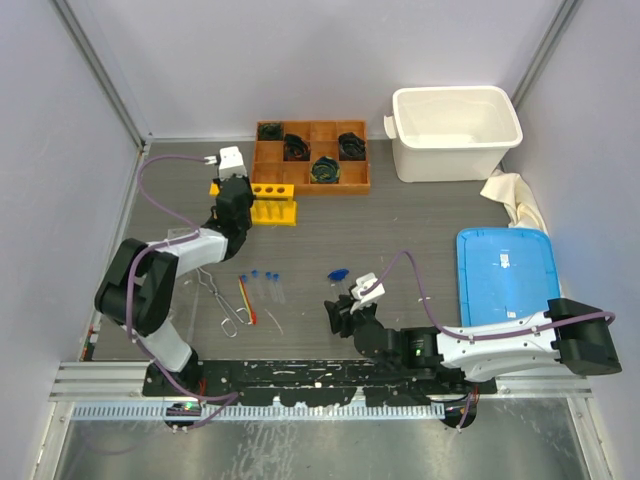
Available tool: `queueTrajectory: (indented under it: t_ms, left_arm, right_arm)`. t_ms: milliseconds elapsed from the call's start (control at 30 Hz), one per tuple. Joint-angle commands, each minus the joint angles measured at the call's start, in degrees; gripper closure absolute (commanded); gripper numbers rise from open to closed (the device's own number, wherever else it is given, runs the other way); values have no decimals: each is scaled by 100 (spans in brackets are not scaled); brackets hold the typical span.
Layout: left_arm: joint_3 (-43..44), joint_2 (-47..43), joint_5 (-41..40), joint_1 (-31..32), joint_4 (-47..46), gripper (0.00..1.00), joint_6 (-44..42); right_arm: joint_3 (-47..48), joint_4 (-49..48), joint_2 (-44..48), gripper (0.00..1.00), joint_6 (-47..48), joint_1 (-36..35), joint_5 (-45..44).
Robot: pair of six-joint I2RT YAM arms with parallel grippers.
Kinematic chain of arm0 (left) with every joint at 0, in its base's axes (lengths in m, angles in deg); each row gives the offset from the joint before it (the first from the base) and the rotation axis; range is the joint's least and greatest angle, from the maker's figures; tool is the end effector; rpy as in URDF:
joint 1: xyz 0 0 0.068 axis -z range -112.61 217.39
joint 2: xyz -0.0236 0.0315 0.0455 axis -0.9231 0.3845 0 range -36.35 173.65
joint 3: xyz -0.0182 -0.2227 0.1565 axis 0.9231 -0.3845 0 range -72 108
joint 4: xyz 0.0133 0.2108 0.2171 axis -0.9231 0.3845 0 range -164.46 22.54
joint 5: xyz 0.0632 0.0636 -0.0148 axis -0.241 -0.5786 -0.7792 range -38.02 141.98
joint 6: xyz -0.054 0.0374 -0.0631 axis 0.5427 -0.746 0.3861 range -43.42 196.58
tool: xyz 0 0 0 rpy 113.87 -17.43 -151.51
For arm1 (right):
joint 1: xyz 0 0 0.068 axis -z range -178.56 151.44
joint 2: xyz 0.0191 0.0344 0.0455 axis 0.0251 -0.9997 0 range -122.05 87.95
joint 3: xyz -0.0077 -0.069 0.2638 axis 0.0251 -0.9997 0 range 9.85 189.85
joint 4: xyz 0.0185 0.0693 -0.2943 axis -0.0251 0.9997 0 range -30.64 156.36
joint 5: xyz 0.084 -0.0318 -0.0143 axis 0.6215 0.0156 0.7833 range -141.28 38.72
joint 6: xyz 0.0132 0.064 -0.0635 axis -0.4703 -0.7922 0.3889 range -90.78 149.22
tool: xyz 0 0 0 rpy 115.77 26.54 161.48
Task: Organize the chemistry lab equipment
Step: Insert the test tube into the slot of the test tube rack.
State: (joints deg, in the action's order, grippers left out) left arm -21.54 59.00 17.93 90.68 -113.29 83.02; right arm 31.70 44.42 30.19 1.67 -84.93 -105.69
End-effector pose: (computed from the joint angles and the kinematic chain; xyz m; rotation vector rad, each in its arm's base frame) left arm 0.4152 -0.1291 0.2000 -0.2013 1.6473 0.1043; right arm 0.0828 0.2570 0.1725 -0.3122 1.7818 0.5051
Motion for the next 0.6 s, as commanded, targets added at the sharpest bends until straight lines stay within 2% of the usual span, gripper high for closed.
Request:
queueTrajectory:
  t_ms: [0,567]
  left_arm:
    - [5,67,-89,0,-416,100,-16]
    - [-183,308,-97,5,-553,100,53]
  right_arm:
    - [23,-207,34,55,-116,41,-175]
    - [-15,-212,30,54,-136,88,-161]
